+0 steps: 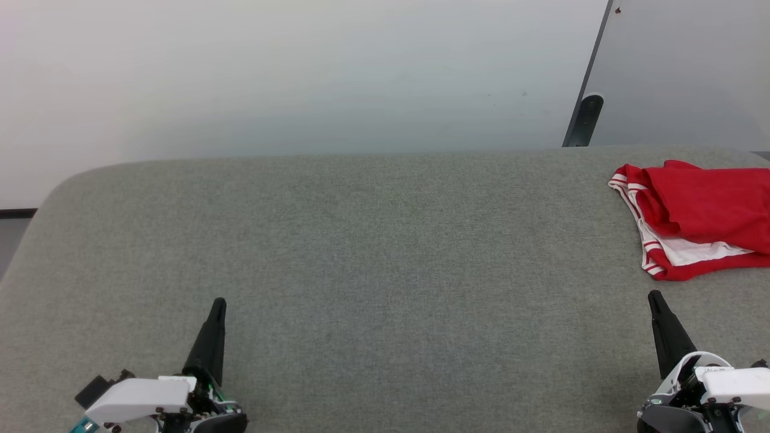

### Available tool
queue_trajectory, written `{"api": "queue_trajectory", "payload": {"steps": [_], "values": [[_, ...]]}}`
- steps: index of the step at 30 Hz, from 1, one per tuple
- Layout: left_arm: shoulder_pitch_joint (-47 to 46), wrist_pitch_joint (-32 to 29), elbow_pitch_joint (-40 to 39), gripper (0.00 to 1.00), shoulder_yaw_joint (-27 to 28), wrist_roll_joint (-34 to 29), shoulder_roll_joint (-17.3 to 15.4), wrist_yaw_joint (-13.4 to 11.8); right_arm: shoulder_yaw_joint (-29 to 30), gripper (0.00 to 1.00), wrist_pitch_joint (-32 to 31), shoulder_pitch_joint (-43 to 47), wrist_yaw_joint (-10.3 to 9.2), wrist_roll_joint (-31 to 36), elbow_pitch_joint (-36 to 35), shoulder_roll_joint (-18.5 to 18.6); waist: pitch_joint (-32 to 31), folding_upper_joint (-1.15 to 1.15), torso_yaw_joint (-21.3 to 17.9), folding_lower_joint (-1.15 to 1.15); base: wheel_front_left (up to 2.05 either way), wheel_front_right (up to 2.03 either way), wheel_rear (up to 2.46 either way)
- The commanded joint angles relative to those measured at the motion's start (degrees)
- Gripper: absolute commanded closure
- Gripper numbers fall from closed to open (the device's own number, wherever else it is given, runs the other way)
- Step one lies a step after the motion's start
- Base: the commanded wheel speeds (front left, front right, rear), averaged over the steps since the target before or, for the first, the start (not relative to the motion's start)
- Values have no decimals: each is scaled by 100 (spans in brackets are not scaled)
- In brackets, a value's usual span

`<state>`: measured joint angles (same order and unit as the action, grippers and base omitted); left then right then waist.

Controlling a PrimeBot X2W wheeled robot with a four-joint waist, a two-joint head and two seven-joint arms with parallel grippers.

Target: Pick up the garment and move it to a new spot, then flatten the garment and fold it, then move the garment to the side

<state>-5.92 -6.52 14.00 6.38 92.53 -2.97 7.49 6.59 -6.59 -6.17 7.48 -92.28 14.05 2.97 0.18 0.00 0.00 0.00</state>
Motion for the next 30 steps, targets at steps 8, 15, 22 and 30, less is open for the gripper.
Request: {"api": "queue_trajectory", "payload": {"steps": [8, 15, 22, 30], "values": [[-56, -11, 11, 100, 23, -12, 12, 0, -7, 100, -13, -11, 2, -25, 2, -23, 0, 0, 0, 0, 0, 0, 0], [-56, -13, 11, 100, 25, -14, 12, 0, -7, 100, -13, -11, 2, -25, 2, -23, 0, 0, 0, 0, 0, 0, 0], [-56, -15, 11, 100, 25, -16, 13, 0, -7, 100, -12, -11, 2, -25, 2, -23, 0, 0, 0, 0, 0, 0, 0], [-57, -16, 11, 100, 27, -17, 13, 0, -7, 100, -12, -11, 2, -25, 2, -23, 0, 0, 0, 0, 0, 0, 0]]}}
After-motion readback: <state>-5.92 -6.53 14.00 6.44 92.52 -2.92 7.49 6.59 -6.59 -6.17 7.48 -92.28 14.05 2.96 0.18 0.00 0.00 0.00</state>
